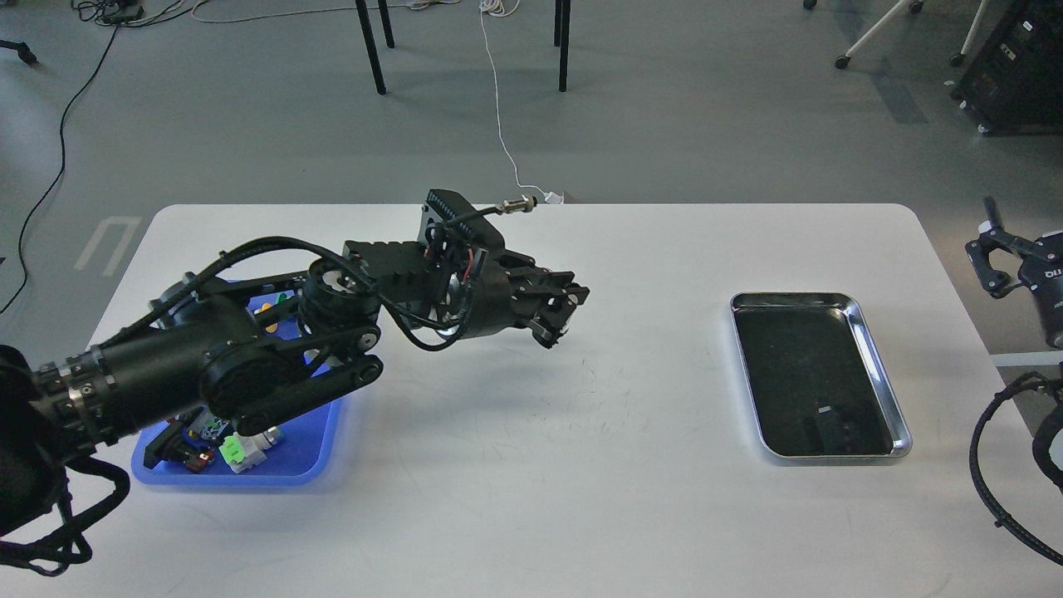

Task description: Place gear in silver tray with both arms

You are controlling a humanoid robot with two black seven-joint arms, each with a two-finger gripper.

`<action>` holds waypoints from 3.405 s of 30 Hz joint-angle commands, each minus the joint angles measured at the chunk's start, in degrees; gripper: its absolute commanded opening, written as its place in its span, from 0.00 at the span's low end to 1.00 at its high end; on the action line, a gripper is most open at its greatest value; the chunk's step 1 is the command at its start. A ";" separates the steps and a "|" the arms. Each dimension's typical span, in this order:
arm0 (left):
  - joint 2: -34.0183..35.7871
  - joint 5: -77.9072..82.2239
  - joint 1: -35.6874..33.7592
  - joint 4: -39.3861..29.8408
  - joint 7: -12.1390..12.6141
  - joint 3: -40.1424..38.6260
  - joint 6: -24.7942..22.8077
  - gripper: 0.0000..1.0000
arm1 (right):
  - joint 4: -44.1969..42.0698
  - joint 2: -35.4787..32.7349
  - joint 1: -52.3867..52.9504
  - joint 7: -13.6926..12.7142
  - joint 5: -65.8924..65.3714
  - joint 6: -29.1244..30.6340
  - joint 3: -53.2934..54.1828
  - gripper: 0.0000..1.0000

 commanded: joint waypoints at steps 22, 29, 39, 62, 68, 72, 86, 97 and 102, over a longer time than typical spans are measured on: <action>-12.40 3.85 3.40 13.83 0.34 8.23 1.39 0.44 | 0.45 -2.03 -6.48 0.09 -0.11 -0.01 0.52 0.99; -12.40 2.19 3.22 11.02 -0.19 6.04 4.82 0.74 | 0.28 -2.82 -4.29 -0.26 -0.20 -0.01 0.17 0.99; -3.55 -25.37 3.49 5.48 -0.89 -12.05 4.38 0.80 | 0.54 -7.48 9.05 -0.61 -8.62 -0.01 -3.60 0.99; 17.94 -121.57 8.76 30.24 -0.98 -28.86 -9.40 0.96 | -1.04 -0.37 57.92 -2.72 -57.15 -0.01 -40.58 0.99; 15.46 -121.83 9.02 35.36 -0.89 -31.58 -13.51 0.96 | -3.77 10.25 70.14 -2.81 -58.38 -0.01 -60.19 0.99; 15.55 -121.75 9.02 34.83 -0.89 -33.34 -13.51 0.96 | -3.86 16.50 73.40 -2.89 -61.98 -0.01 -67.49 0.99; 17.13 -121.66 9.11 33.60 -0.72 -36.51 -13.51 0.97 | -3.06 35.05 77.19 -4.83 -67.35 -0.01 -89.38 0.98; 19.68 -121.75 10.25 33.60 -0.89 -36.59 -13.51 0.97 | -3.24 38.75 74.38 -4.83 -70.24 -0.01 -97.65 0.86; 20.03 -121.75 10.69 33.60 -0.89 -36.59 -13.51 0.97 | -3.77 39.19 72.09 -4.92 -70.95 -0.01 -98.00 0.83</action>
